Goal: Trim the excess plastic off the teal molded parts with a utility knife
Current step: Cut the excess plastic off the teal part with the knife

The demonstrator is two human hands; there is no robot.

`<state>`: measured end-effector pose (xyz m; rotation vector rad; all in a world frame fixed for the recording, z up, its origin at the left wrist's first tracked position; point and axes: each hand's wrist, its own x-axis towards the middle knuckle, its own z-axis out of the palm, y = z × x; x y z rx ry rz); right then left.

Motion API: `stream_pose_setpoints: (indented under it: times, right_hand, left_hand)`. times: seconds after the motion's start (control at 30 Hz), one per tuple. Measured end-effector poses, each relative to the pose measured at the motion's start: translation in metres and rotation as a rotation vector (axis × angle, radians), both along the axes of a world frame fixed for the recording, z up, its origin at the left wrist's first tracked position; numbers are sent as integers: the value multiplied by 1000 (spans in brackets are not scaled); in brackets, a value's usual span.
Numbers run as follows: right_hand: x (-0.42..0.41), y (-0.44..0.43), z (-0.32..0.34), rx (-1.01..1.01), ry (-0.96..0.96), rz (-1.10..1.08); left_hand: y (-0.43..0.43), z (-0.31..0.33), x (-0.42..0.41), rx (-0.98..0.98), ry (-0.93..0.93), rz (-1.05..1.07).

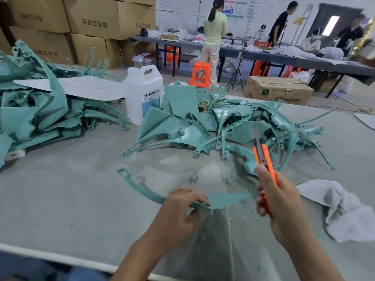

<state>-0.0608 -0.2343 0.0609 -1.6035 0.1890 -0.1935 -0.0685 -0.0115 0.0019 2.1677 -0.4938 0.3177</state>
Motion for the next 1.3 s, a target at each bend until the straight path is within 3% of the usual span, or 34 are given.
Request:
stream_pose_setpoints:
  times: [0.07, 0.2, 0.33, 0.47, 0.5, 0.57, 0.67, 0.73, 0.8, 0.87, 0.93, 1.0, 1.07, 1.13, 1.23, 1.3]
  right_hand:
    - [-4, 2, -5, 20, 63, 120]
    - [-10, 3, -15, -34, 115, 249]
    - [-9, 13, -25, 346, 249, 135]
    - [-12, 19, -31, 695, 249, -19]
    - [-14, 19, -31, 762, 241, -60]
    - [-15, 21, -31, 858, 221, -127]
    - [-18, 31, -36, 914, 180, -195]
    - [-23, 44, -42, 840, 159, -213]
    - [-31, 57, -50, 746, 151, -191]
    - [-40, 66, -56, 667, 170, -139]
    - [-45, 66, -62, 577, 190, -77]
    - [-48, 55, -66, 460, 159, -88]
    - [-49, 37, -67, 309, 101, -147]
    - [-51, 18, -69, 132, 46, -202]
    - [-55, -1, -69, -100, 29, -244]
    - [-58, -7, -68, -215, 58, -230]
  left_hand:
    - [-3, 6, -3, 87, -179, 31]
    - [0, 19, -4, 74, -277, 71]
    - [-7, 26, -4, 150, -434, 82]
    - [-19, 21, -9, -99, -576, 274]
    - [-21, 17, -10, -200, -526, 330]
    - [-24, 13, -15, -381, -236, 414]
    - [-36, 5, -19, -374, 84, 415]
    - [-52, 11, -21, -372, 206, 300]
    - [-68, 15, -17, -547, 371, 163]
    - [-79, 14, -11, -676, 448, 237]
    - [-74, 17, -5, -707, 437, 362]
    - [-58, 16, -1, -689, 397, 344]
    - [-38, 14, 3, -691, 445, 202]
    - [-22, 8, 9, -741, 628, 0]
    - [-13, -3, 14, -588, 847, -112]
    - [-15, -13, 18, -358, 832, -57]
